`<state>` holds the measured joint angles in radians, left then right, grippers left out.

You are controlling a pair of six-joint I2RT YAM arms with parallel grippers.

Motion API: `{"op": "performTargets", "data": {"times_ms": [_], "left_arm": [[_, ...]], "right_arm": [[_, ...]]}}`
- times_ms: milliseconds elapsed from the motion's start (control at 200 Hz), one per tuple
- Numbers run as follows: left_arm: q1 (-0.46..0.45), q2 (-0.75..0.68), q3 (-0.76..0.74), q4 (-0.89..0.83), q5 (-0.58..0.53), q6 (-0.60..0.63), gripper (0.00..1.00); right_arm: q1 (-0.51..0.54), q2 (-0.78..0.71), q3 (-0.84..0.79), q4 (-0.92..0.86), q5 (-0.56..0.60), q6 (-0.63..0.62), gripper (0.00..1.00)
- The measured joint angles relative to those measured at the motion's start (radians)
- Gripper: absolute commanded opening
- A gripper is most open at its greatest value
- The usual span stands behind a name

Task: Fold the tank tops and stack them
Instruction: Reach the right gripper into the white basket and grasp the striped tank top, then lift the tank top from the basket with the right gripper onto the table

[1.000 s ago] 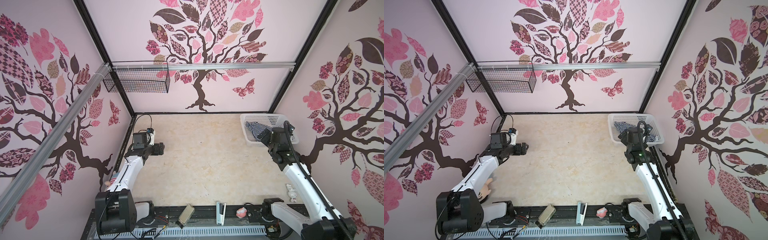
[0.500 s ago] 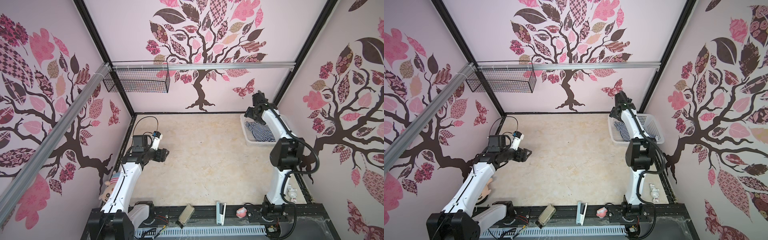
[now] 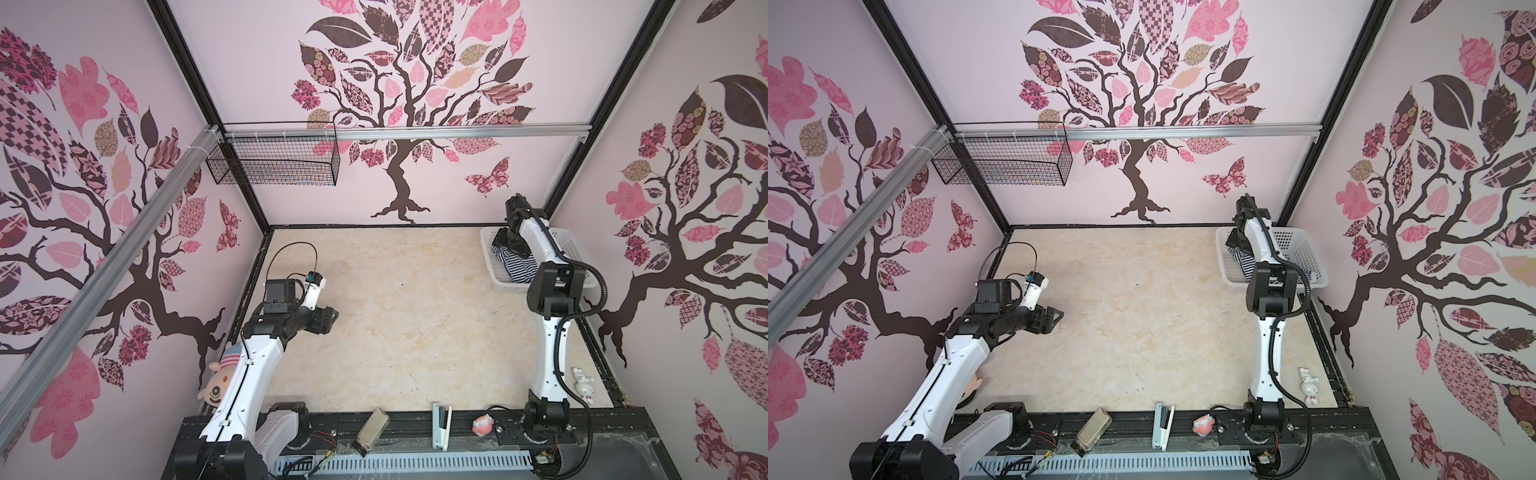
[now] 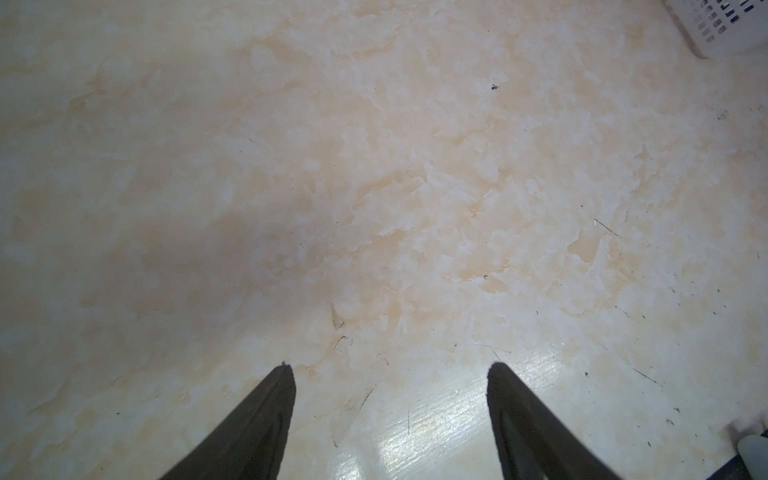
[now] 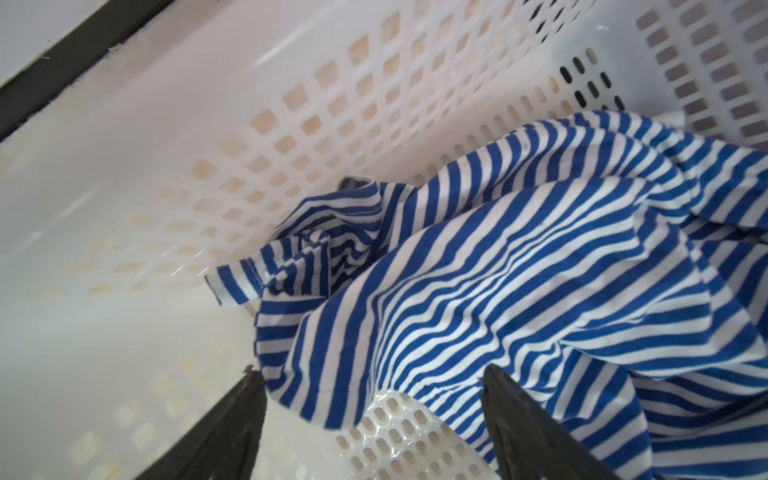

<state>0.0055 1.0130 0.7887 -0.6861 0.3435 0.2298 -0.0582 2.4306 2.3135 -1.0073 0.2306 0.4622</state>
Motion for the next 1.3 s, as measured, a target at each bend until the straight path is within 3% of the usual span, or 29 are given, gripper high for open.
{"op": "performTargets", "data": {"times_ms": [65, 125, 195, 325, 560, 736, 846, 941, 1121, 1301], "left_arm": [[0.000, 0.000, 0.000, 0.000, -0.001, 0.000, 0.78], [0.000, 0.000, 0.000, 0.000, -0.001, 0.000, 0.77], [0.000, 0.000, 0.000, 0.000, -0.002, 0.000, 0.78], [0.000, 0.000, 0.000, 0.001, -0.003, 0.000, 0.77], [0.000, 0.000, 0.000, 0.004, -0.011, -0.001, 0.78], [0.000, 0.002, 0.000, 0.010, -0.019, -0.006, 0.78], [0.000, 0.005, 0.000, 0.018, -0.025, -0.016, 0.78], [0.000, 0.012, 0.000, 0.024, -0.029, -0.020, 0.79], [0.000, 0.024, 0.002, 0.035, -0.045, -0.027, 0.80], [0.006, 0.024, 0.010, 0.044, -0.047, -0.040, 0.81]], "right_arm": [[-0.006, 0.037, 0.047, -0.016, -0.002, -0.003, 0.83], [-0.009, 0.072, 0.087, -0.023, -0.009, -0.012, 0.74], [-0.010, 0.099, 0.107, -0.031, -0.018, -0.021, 0.51], [-0.014, 0.108, 0.108, -0.050, -0.028, -0.022, 0.00], [-0.017, 0.050, 0.053, -0.066, -0.035, -0.013, 0.00], [-0.017, -0.240, -0.163, -0.030, -0.037, -0.002, 0.00], [-0.017, -0.420, -0.176, -0.016, -0.034, 0.002, 0.00], [-0.014, -0.525, -0.086, -0.033, -0.032, 0.001, 0.00], [0.042, -0.566, 0.299, -0.088, -0.034, -0.025, 0.00], [0.169, -0.764, 0.253, -0.011, -0.159, -0.044, 0.00]]}}
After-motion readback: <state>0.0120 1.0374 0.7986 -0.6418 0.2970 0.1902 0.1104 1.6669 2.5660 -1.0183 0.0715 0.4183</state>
